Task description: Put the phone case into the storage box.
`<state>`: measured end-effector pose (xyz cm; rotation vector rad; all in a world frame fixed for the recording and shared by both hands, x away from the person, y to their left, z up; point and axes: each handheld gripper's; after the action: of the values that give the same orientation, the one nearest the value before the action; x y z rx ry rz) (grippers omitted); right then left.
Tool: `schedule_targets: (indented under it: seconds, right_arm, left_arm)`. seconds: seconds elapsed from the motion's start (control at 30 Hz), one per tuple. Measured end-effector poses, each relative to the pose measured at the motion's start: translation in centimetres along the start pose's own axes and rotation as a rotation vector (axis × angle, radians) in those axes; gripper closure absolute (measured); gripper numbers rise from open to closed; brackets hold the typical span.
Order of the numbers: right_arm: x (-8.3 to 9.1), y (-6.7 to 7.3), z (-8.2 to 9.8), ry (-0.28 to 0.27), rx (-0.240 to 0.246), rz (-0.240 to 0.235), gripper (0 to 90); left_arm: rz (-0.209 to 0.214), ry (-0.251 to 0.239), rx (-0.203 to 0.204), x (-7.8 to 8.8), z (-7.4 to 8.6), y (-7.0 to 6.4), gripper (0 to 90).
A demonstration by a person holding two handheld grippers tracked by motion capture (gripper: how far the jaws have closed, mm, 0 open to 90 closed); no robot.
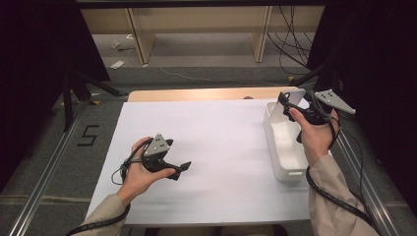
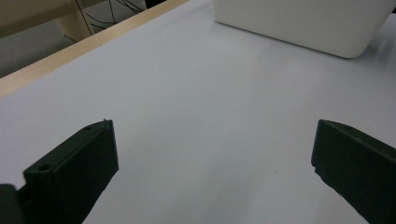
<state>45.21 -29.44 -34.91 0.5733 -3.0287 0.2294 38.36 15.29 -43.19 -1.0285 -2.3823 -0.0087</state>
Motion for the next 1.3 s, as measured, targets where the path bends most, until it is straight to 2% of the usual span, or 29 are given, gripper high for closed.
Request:
schedule_targets:
  seconds: [0.63,1.3]
  right_arm:
    - [0.3,-1.1,0.4,0.015,0.008,0.040,18.6]
    - [0.3,-1.3,0.6,0.030,0.020,0.056,18.6]
  left_arm:
    - [-0.001,-0.007,0.000,0.1,-0.1,0.1,0.1]
    - [-0.001,-0.011,0.001,0.2,-0.1,0.0,0.2]
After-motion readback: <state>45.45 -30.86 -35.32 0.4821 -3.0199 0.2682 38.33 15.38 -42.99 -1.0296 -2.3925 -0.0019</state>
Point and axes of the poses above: each handheld gripper's, and its own axes: x roughly backward along the jaws, z roughly out of its underside, y roughly to its left, and after that the axes turned 14 degrees about x, right-handed
